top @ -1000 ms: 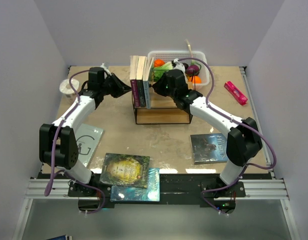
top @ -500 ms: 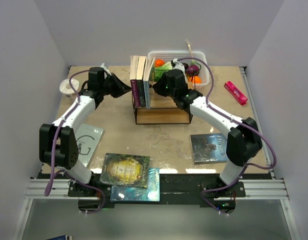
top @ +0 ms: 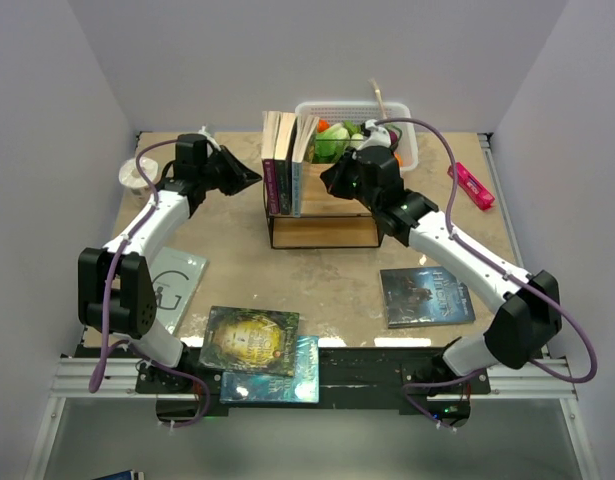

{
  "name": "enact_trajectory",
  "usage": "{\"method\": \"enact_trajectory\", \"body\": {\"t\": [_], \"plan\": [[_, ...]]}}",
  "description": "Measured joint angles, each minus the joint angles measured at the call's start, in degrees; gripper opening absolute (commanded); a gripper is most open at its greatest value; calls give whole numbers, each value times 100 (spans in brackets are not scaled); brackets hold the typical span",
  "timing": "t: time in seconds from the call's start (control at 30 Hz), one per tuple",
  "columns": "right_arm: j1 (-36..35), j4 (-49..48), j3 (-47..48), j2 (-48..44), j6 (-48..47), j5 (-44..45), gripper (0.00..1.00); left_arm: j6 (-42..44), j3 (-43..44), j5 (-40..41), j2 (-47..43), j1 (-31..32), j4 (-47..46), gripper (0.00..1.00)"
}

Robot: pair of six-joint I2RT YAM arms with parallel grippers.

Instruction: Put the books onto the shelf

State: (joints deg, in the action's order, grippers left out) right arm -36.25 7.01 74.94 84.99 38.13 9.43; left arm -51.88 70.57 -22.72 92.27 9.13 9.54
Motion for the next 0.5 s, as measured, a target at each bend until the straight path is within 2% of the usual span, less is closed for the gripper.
{"method": "enact_trajectory", "body": {"t": [0.23, 0.5], "plan": [[-2, 0, -426, -190, -136, -208, 0, -2, 0, 7, 0, -11, 0, 11], [-98, -208, -708, -214, -142, -1314, 0, -2, 4, 20, 0, -11, 7, 11]]}}
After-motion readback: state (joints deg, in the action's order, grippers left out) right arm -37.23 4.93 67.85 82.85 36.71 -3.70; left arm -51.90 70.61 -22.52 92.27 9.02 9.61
